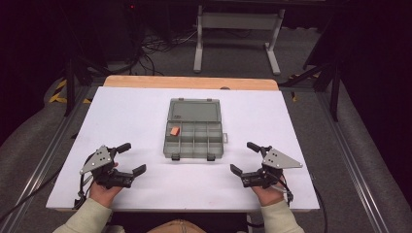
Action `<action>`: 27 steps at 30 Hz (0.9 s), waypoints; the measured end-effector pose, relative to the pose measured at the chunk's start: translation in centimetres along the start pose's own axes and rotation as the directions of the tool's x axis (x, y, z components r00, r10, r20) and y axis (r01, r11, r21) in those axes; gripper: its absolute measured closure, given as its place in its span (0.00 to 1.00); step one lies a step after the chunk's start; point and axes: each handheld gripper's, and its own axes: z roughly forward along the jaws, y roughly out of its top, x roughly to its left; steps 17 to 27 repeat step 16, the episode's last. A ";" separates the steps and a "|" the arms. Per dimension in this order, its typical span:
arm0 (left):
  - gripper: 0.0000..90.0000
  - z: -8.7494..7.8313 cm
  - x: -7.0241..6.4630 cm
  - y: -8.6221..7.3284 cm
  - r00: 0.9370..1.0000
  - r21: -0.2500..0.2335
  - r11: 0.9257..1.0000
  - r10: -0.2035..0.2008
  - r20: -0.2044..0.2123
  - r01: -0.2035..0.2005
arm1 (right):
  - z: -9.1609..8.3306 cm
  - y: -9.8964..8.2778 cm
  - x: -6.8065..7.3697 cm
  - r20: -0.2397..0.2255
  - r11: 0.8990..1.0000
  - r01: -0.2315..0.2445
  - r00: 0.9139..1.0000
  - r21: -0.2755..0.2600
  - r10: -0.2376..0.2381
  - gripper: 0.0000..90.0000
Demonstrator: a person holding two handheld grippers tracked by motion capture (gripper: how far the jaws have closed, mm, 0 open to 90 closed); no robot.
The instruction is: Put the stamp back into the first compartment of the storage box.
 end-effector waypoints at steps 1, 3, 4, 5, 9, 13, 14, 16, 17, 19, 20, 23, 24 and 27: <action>0.01 -0.1 0.1 0.0 1.000 -0.002 1.000 0.001 -0.004 -0.001 | 0.0 0.0 0.0 0.000 1.000 0.000 1.000 0.000 0.000 0.04; 0.01 -0.2 0.1 -0.1 1.000 -0.024 1.000 0.005 -0.008 -0.005 | 0.0 0.0 0.0 0.002 1.000 -0.001 1.000 -0.001 0.001 0.04; 0.01 -0.2 0.1 -0.1 1.000 -0.029 1.000 0.007 -0.009 -0.008 | 0.0 0.0 0.0 0.002 1.000 -0.002 1.000 -0.001 0.002 0.04; 0.01 -0.2 0.1 -0.1 1.000 -0.027 1.000 0.012 -0.011 -0.012 | 0.0 0.0 0.0 0.002 1.000 -0.003 1.000 -0.001 0.003 0.04; 0.01 -0.2 -0.1 -0.1 1.000 -0.025 0.999 0.025 -0.011 -0.025 | 0.0 0.0 0.0 0.001 1.000 -0.004 1.000 -0.002 0.004 0.04; 0.01 -0.2 -0.1 -0.1 1.000 -0.023 0.999 0.025 -0.009 -0.025 | 0.0 -0.1 0.0 0.001 1.000 -0.007 1.000 0.000 0.007 0.04; 0.01 -0.2 -0.1 -0.1 1.000 -0.022 0.999 0.026 -0.011 -0.026 | 0.0 -0.1 -0.1 0.001 1.000 -0.007 1.000 0.001 0.007 0.04; 0.01 -0.2 -0.1 -0.1 1.000 -0.020 1.000 0.024 -0.014 -0.024 | 0.0 -0.1 -0.1 0.000 1.000 -0.008 1.000 -0.001 0.008 0.04; 0.01 -0.2 -0.1 -0.1 1.000 -0.020 1.000 0.024 -0.014 -0.024 | 0.0 -0.1 -0.1 0.000 1.000 -0.008 1.000 -0.001 0.008 0.04; 0.01 -0.2 -0.1 -0.1 1.000 -0.020 1.000 0.024 -0.014 -0.024 | 0.0 -0.1 -0.1 0.000 1.000 -0.008 1.000 -0.001 0.008 0.04; 0.01 -0.2 -0.1 -0.1 1.000 -0.020 1.000 0.024 -0.014 -0.024 | 0.0 -0.1 -0.1 0.000 1.000 -0.008 1.000 -0.001 0.008 0.04; 0.01 -0.2 -0.1 -0.1 1.000 -0.020 1.000 0.024 -0.014 -0.024 | 0.0 -0.1 -0.1 0.000 1.000 -0.008 1.000 -0.001 0.008 0.04; 0.01 -0.2 -0.1 -0.1 1.000 -0.020 1.000 0.024 -0.014 -0.024 | 0.0 -0.1 -0.1 0.000 1.000 -0.008 1.000 -0.001 0.008 0.04; 0.01 -0.2 -0.1 -0.1 1.000 -0.020 1.000 0.024 -0.014 -0.024 | 0.0 -0.1 -0.1 0.000 1.000 -0.008 1.000 -0.001 0.008 0.04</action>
